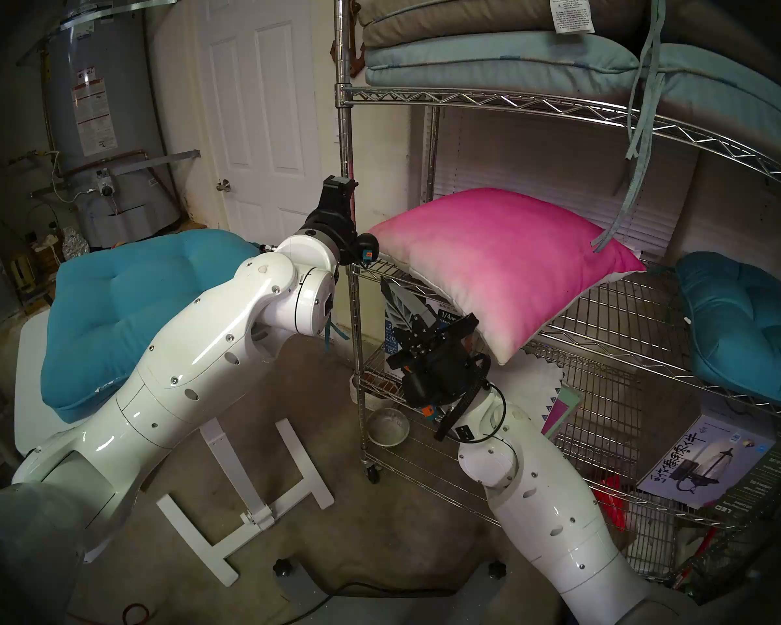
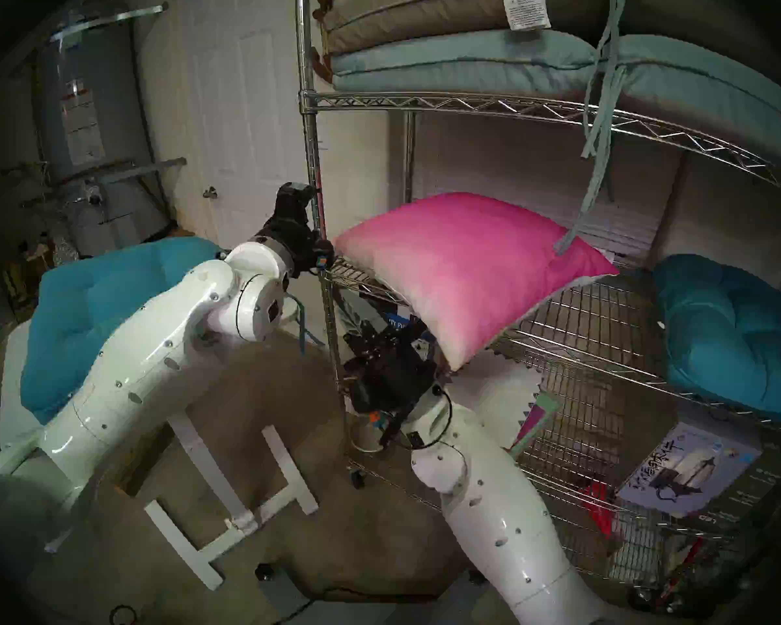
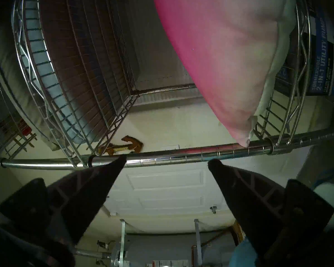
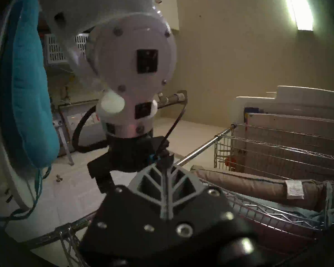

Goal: Put cushion on the shelf

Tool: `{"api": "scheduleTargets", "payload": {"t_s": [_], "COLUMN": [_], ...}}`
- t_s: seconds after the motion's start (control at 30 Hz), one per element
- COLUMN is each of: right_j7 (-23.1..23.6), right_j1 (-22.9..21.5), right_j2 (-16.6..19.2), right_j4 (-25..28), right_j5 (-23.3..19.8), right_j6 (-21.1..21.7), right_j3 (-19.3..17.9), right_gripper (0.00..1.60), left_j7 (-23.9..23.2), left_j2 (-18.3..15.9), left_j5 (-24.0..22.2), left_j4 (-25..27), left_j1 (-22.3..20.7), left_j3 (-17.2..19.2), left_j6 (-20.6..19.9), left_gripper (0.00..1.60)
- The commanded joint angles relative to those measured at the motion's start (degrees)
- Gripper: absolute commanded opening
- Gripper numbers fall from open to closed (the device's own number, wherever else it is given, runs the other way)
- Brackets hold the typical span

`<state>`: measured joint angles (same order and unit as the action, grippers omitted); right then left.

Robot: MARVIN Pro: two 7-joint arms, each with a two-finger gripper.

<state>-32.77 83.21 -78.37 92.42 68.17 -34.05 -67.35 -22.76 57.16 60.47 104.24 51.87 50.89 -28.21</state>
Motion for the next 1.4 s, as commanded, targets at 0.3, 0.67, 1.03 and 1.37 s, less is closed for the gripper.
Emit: {"api": "scheduleTargets", "payload": {"t_s": [0.3, 0.67, 1.03, 1.37], "right_j7": [-2.5, -3.9, -1.4, 1.7], "right_j1": [-11.1, -15.8, -20.6, -27.1], "right_j2": [-0.1, 2.4, 2.9, 1.3], "right_j4": [-10.9, -17.6, -23.5, -31.4], "right_j5": [1.1, 1.7, 3.4, 6.0], "right_j6": [-3.3, -7.6, -10.4, -11.8], "right_j3": [-6.3, -8.3, -9.9, -11.0], "right_gripper": [0.0, 0.0, 0.0, 0.0], "left_j7": [0.4, 0.5, 0.4, 0.4], "left_j2": [0.2, 0.2, 0.2, 0.2], "left_j5": [0.0, 0.0, 0.0, 0.1], "left_j4": [1.0, 1.0, 1.0, 1.0], "left_j1": [-0.9, -0.9, -0.9, -0.9], "left_j3": [0.7, 0.7, 0.7, 0.6], "left_j6": [0.0, 0.0, -0.1, -0.1], "left_gripper": [1.6, 1.6, 1.6, 1.6]}}
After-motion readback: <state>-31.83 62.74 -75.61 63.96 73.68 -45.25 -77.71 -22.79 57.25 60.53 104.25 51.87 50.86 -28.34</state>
